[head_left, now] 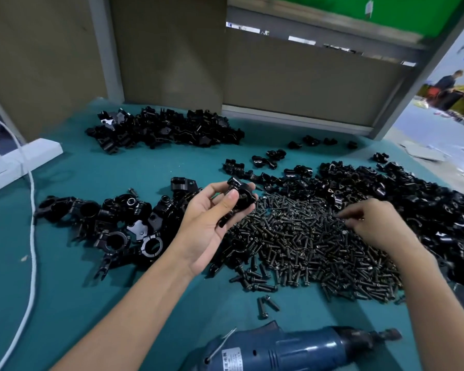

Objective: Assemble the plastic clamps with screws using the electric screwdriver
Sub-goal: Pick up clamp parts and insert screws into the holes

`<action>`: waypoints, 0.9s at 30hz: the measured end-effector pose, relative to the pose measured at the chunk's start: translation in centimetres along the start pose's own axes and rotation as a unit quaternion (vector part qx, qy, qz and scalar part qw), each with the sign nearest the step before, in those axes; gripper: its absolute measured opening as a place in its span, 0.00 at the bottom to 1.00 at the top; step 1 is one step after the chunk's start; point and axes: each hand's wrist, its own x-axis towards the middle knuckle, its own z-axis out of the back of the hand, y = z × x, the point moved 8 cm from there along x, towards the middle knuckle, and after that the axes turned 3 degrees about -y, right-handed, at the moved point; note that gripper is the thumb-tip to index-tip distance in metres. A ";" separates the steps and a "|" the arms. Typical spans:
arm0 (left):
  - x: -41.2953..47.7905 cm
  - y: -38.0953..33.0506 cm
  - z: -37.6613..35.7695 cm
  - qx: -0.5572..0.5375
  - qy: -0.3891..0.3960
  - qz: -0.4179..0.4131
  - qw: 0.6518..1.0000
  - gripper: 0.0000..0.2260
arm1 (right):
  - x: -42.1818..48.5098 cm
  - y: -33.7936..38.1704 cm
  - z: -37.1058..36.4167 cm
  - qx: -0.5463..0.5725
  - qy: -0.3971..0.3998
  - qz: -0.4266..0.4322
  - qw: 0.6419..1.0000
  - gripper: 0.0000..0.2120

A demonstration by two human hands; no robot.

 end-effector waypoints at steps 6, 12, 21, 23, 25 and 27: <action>-0.2 0.6 -0.3 0.022 0.015 -0.001 1.000 0.13 | -0.1 1.0 -1.0 -0.105 0.028 0.116 0.987 0.11; -0.1 0.8 -0.2 0.030 0.012 0.001 0.999 0.12 | -0.6 2.4 0.5 -0.180 0.020 0.220 0.959 0.18; -0.2 0.9 -0.2 0.040 0.013 0.002 0.999 0.11 | 1.8 2.6 -0.1 -0.124 0.061 0.190 0.972 0.08; -0.2 0.8 -0.2 0.039 0.012 0.001 0.999 0.11 | 2.0 2.5 -0.4 -0.116 0.079 0.169 0.976 0.08; -0.1 0.8 -0.2 0.037 0.010 0.002 0.999 0.11 | 2.0 2.4 0.1 -0.090 0.065 0.158 0.981 0.06; -0.1 0.9 -0.3 0.036 0.009 0.004 0.999 0.11 | 1.6 2.3 0.6 -0.074 0.064 0.152 0.984 0.04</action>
